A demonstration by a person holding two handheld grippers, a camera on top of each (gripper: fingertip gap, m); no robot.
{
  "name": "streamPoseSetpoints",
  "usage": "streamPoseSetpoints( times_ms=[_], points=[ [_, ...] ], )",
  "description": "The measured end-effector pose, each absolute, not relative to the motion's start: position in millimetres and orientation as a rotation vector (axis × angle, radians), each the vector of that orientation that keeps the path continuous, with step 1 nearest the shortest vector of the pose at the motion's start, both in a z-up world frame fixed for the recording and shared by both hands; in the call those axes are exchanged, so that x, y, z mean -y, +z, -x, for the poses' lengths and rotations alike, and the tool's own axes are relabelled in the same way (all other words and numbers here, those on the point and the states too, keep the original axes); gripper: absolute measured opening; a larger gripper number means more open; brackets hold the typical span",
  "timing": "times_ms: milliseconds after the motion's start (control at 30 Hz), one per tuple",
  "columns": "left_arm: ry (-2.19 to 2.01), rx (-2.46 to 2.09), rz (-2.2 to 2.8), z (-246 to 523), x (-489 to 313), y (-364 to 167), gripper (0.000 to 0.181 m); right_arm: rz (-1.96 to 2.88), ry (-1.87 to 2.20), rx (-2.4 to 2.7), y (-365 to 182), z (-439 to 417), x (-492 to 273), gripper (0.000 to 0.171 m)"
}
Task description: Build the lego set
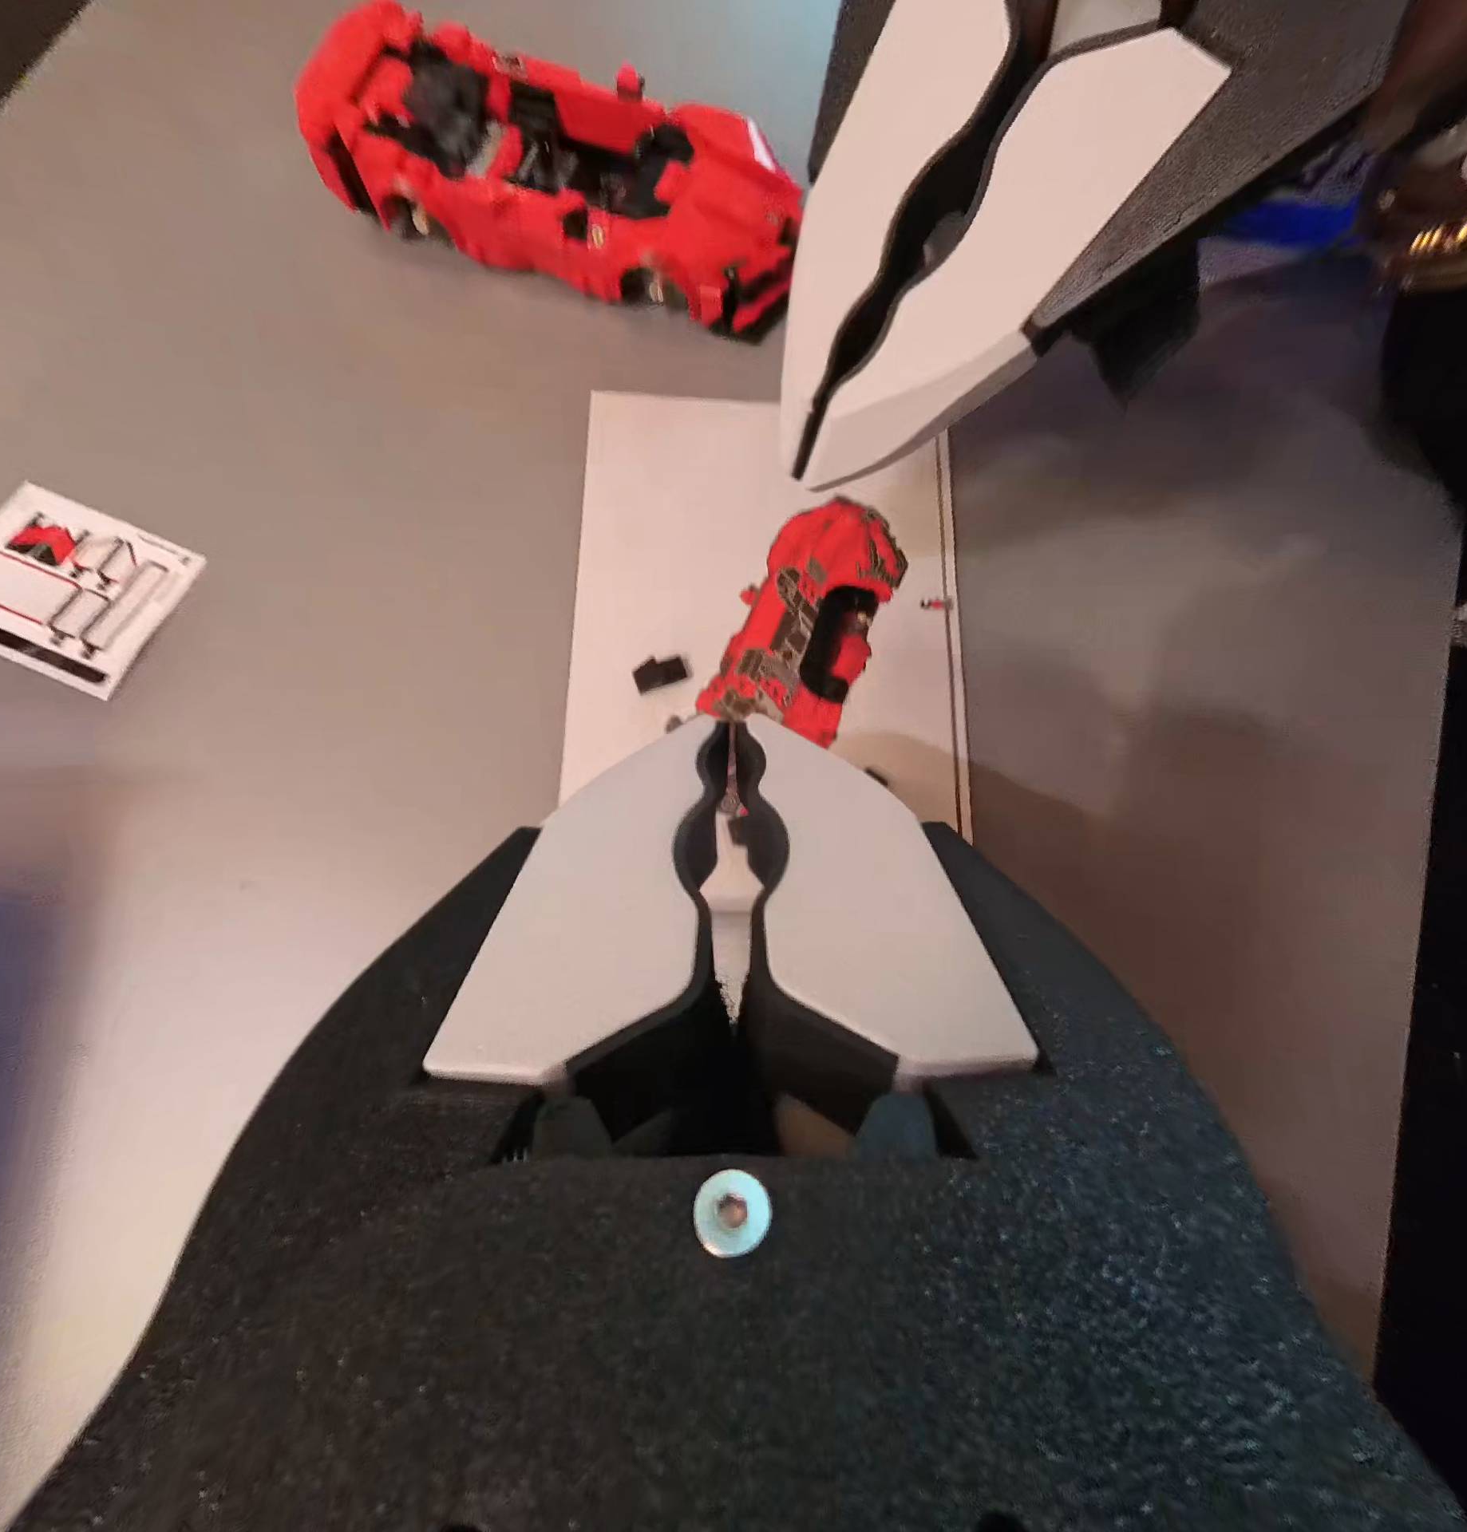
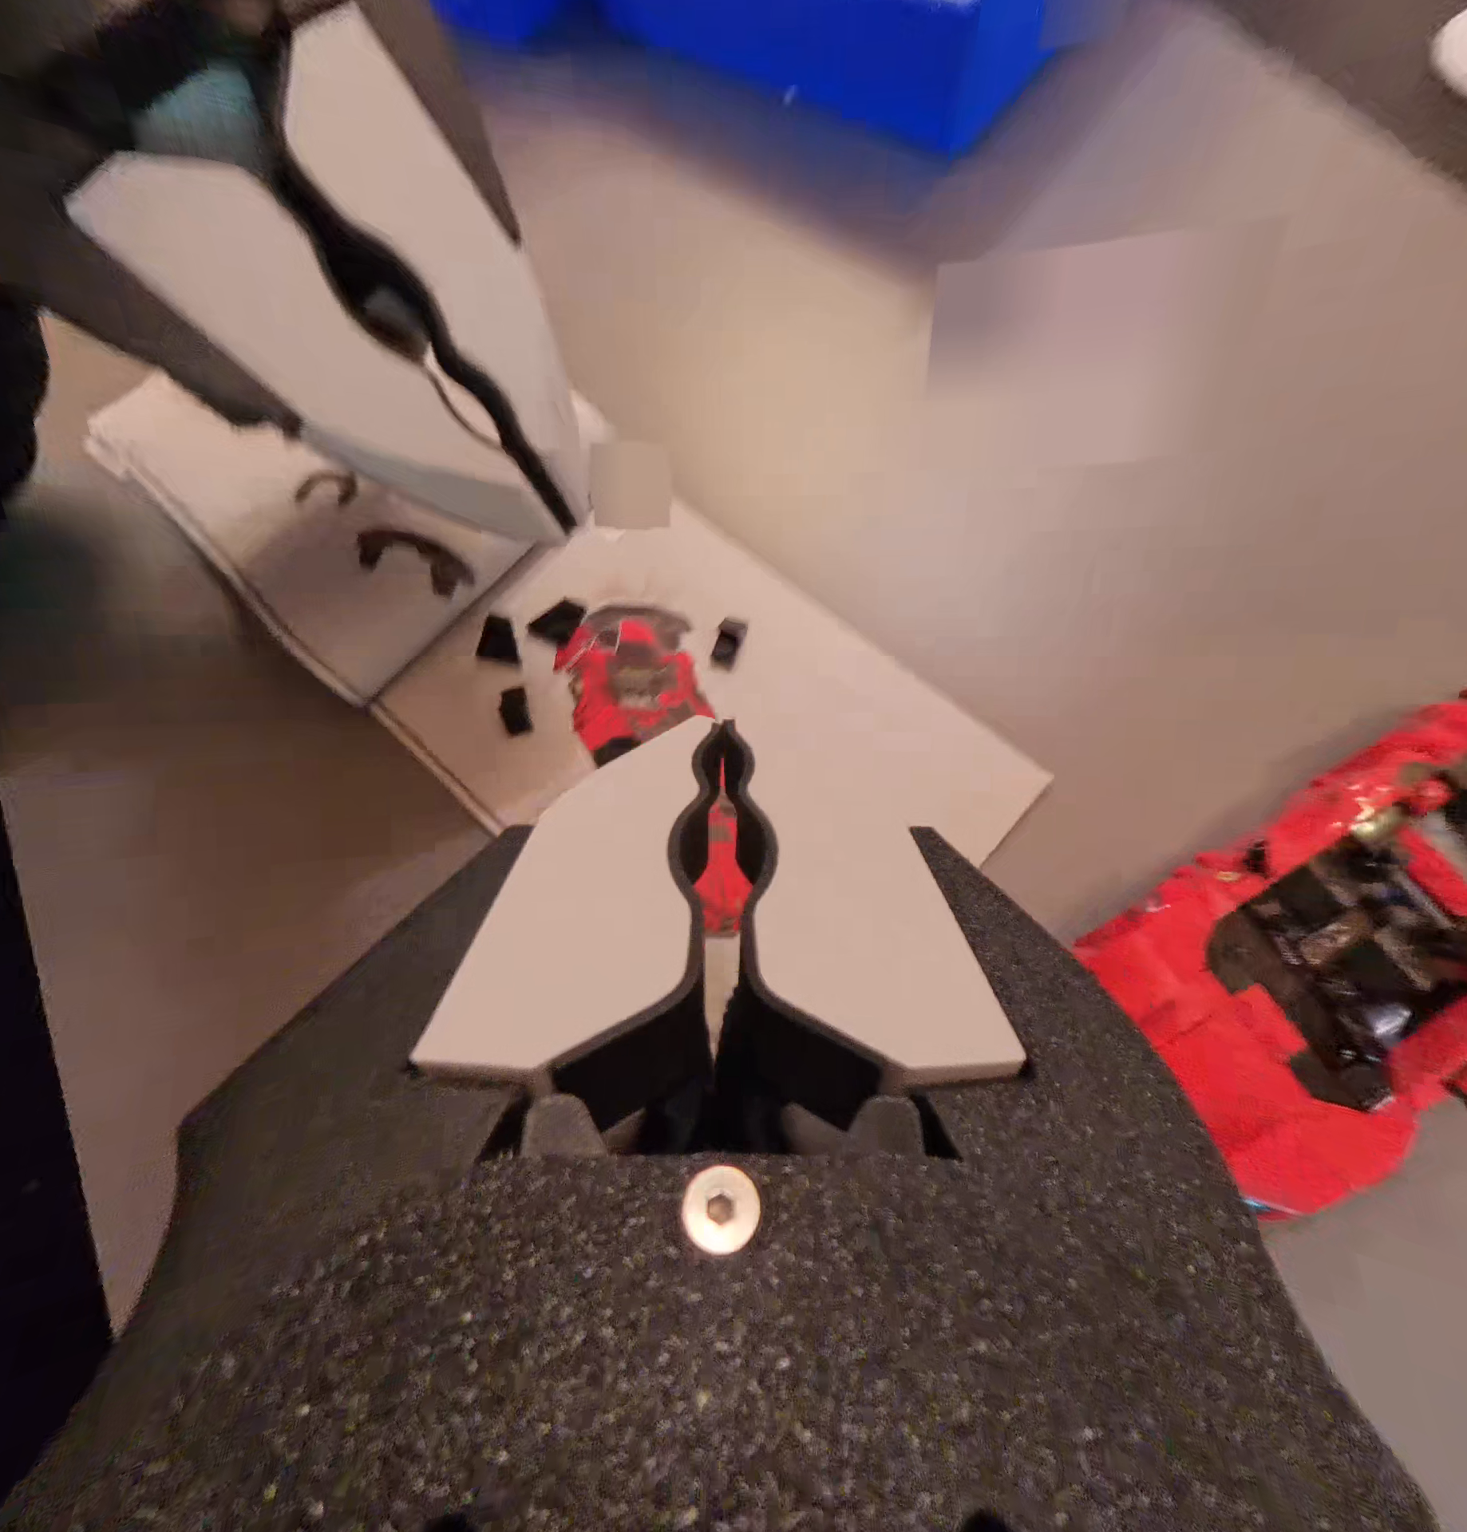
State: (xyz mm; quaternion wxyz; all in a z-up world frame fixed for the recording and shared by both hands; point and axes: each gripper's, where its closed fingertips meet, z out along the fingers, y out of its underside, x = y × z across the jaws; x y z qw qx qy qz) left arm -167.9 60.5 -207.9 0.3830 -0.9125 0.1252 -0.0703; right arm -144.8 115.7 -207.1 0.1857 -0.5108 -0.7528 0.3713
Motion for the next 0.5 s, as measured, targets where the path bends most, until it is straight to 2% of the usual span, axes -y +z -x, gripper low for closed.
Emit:
streamPoseSetpoints(
  times_ms=[133,500],
  points=[
    [-0.130,-0.280,2.350,176.4,-43.9,-216.6,0.001,1.416,0.957,2.263,-232.1,135.2,-104.1,0.000],
    [-0.142,-0.085,2.184,219.9,0.6,-201.3,0.002,1.401,0.794,2.420,-257.4,136.8,-89.3,0.000]
  ],
)
